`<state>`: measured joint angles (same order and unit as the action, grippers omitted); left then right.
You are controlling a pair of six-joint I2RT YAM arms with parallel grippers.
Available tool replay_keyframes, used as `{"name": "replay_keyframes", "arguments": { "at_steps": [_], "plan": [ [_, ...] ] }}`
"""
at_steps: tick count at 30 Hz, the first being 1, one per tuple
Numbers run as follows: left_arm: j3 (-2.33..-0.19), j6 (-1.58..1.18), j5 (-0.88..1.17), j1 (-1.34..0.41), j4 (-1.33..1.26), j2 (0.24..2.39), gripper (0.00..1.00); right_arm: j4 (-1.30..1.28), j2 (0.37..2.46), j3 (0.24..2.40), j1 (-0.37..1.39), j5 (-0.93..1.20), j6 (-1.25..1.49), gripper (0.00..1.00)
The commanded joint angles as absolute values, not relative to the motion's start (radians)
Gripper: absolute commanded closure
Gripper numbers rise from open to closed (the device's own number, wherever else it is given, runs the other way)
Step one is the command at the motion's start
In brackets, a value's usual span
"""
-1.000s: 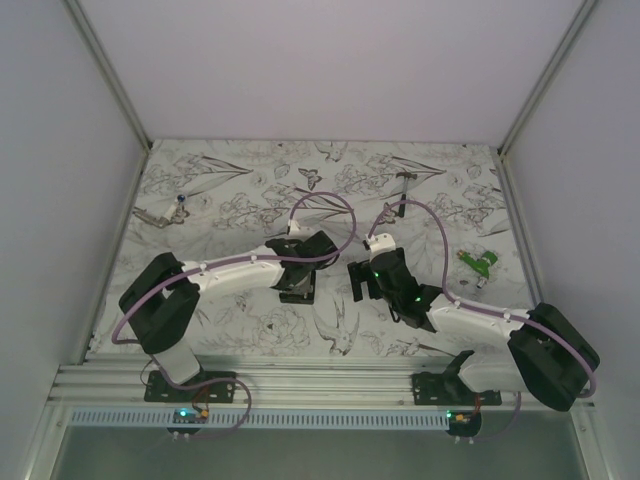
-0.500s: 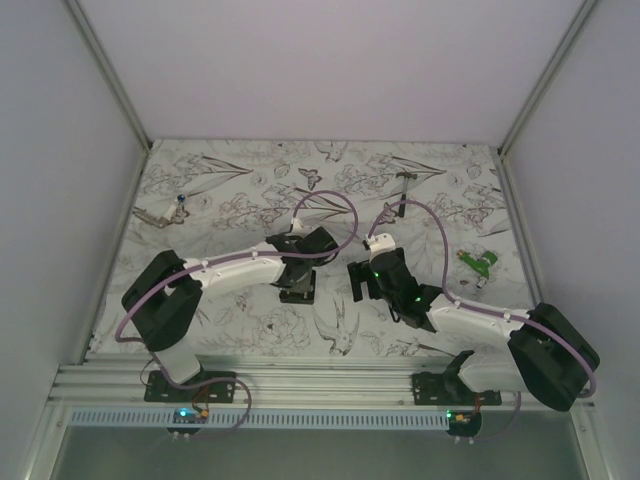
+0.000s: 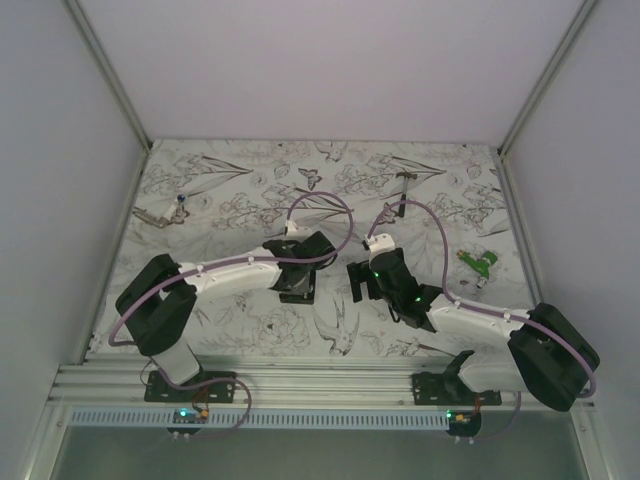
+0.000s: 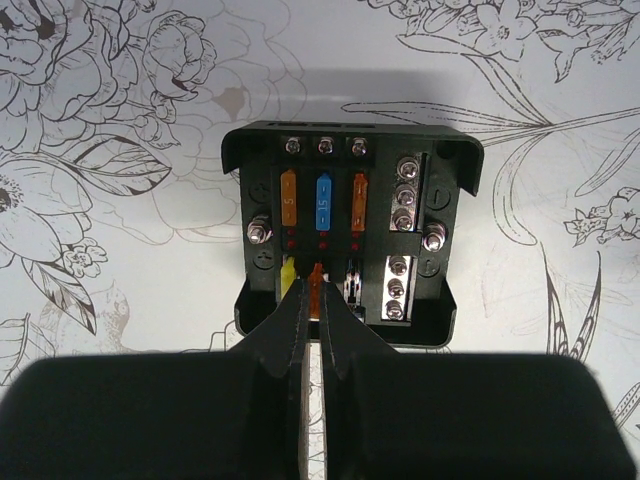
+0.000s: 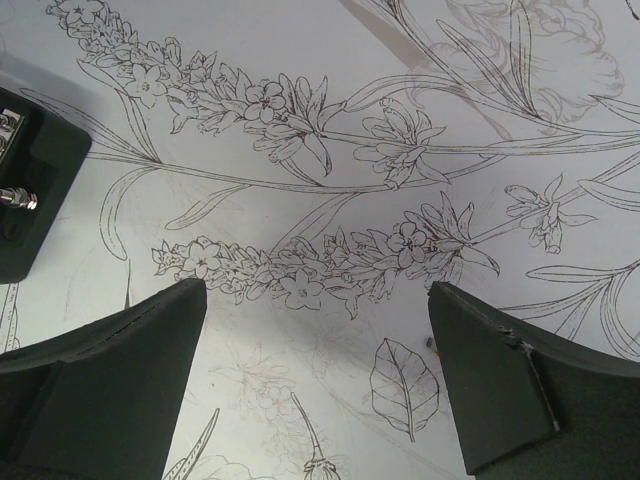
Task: Snap on the fuse box
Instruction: Install the fuse at the fuse box base.
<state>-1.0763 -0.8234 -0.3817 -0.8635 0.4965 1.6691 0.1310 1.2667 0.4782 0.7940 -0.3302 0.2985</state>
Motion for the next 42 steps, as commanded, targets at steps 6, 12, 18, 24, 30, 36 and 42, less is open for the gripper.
{"name": "replay_keyframes", "arguments": {
  "at_steps": [6,12,18,24,30,36,42],
  "plan": [
    [-1.009,-0.910,-0.333,-0.896,0.576,1.713,1.00,0.169,1.235,0.488,0.787,-0.331,0.295,0.01],
    [-0.991,-0.934,-0.319,-0.897,0.574,1.714,1.00,0.163,1.232,0.489,0.788,-0.334,0.293,0.01],
    [-0.963,-0.936,-0.318,-0.896,0.574,1.687,1.00,0.165,1.235,0.493,0.788,-0.338,0.283,0.01],
    [-0.959,-0.941,-0.306,-0.896,0.574,1.684,1.00,0.168,1.244,0.494,0.788,-0.324,0.288,0.01],
    [-0.955,-0.952,-0.294,-0.896,0.570,1.682,1.00,0.172,1.237,0.490,0.788,-0.327,0.292,0.01],
    [-1.001,-0.893,-0.294,-0.889,0.571,1.709,1.00,0.170,1.235,0.490,0.788,-0.320,0.295,0.01],
    [-1.026,-0.857,-0.297,-0.867,0.570,1.719,1.00,0.170,1.228,0.485,0.788,-0.321,0.296,0.01]
  ]
}}
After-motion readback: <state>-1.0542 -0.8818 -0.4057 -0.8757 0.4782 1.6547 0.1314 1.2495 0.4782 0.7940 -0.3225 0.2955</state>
